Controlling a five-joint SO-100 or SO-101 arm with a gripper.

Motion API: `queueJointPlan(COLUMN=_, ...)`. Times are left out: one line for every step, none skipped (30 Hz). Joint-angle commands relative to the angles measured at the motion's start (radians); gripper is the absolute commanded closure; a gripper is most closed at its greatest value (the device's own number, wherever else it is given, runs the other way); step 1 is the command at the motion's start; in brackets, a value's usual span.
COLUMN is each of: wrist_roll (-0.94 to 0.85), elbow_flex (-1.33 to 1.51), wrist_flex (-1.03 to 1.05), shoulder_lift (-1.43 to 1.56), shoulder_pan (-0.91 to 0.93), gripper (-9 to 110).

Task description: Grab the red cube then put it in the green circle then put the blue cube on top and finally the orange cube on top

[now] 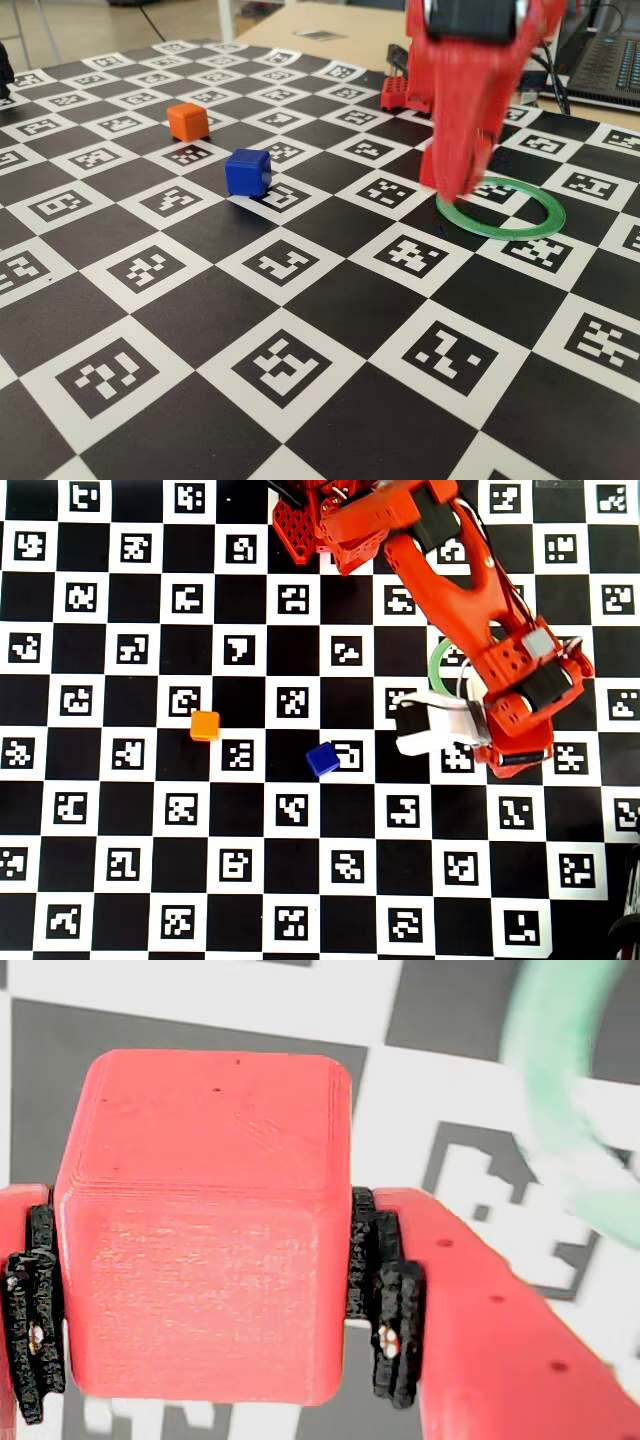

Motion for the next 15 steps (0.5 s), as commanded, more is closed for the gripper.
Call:
queueJointPlan(wrist_roll=-0.005, elbow_flex=0.035, wrist_flex=0.078, shoulder_lift=0.307, shoulder_pan=0.025, gripper=99)
queueJointPlan(wrist_roll=-0.005, elbow_flex=0.052, wrist_flex=0.1, shoulder_lift=0.342, shoulder_pan=0.031, gripper=99)
queueJointPlan(wrist_roll=-0.008, elbow_flex=0.069, wrist_flex=0.123, shoulder_lift=0.373, shoulder_pan=0.034, gripper=99)
queueJointPlan(wrist_roll=-0.014, elbow_flex=0.087, wrist_flex=0.14, shoulder_lift=0.4, shoulder_pan=0.034, gripper=99)
queueJointPlan(wrist_roll=-0.02, elbow_flex=0.107, wrist_flex=0.149, shoulder_lift=0.428, shoulder_pan=0.034, gripper=99)
queueJointPlan(wrist_roll=-0.012, elbow_flex=0.123, wrist_flex=0.163, shoulder_lift=0.449, shoulder_pan=0.034, gripper=99)
queueJointPlan(wrist_roll=-0.003, elbow_flex=0.13, wrist_flex=0.183, shoulder_lift=0.466, shoulder_pan=0.031, gripper=100)
queueJointPlan(wrist_roll=0.003, elbow_flex=0.141, wrist_flex=0.195, shoulder_lift=0.482, shoulder_pan=0.031, gripper=100)
queueJointPlan(wrist_roll=0.012, elbow_flex=0.149, wrist_flex=0.207, shoulder_lift=0.495, shoulder_pan=0.031, gripper=100)
queueJointPlan(wrist_roll=0.018, elbow_flex=0.155, wrist_flex=0.216, shoulder_lift=0.506, shoulder_pan=0.031, gripper=100)
queueJointPlan(wrist_roll=0.02, elbow_flex=0.164, wrist_flex=0.222, shoulder_lift=0.522, shoulder_pan=0.031, gripper=100)
queueJointPlan(wrist_roll=0.02, elbow_flex=0.175, wrist_flex=0.225, shoulder_lift=0.535, shoulder_pan=0.029, gripper=100)
queueJointPlan(wrist_roll=0.031, elbow_flex=0.184, wrist_flex=0.229, shoulder_lift=0.548, shoulder_pan=0.028, gripper=100)
queueJointPlan(wrist_roll=0.052, elbow_flex=0.19, wrist_flex=0.232, shoulder_lift=0.557, shoulder_pan=0.025, gripper=100)
queueJointPlan(wrist_roll=0.067, elbow_flex=0.202, wrist_flex=0.233, shoulder_lift=0.565, shoulder_pan=0.02, gripper=100)
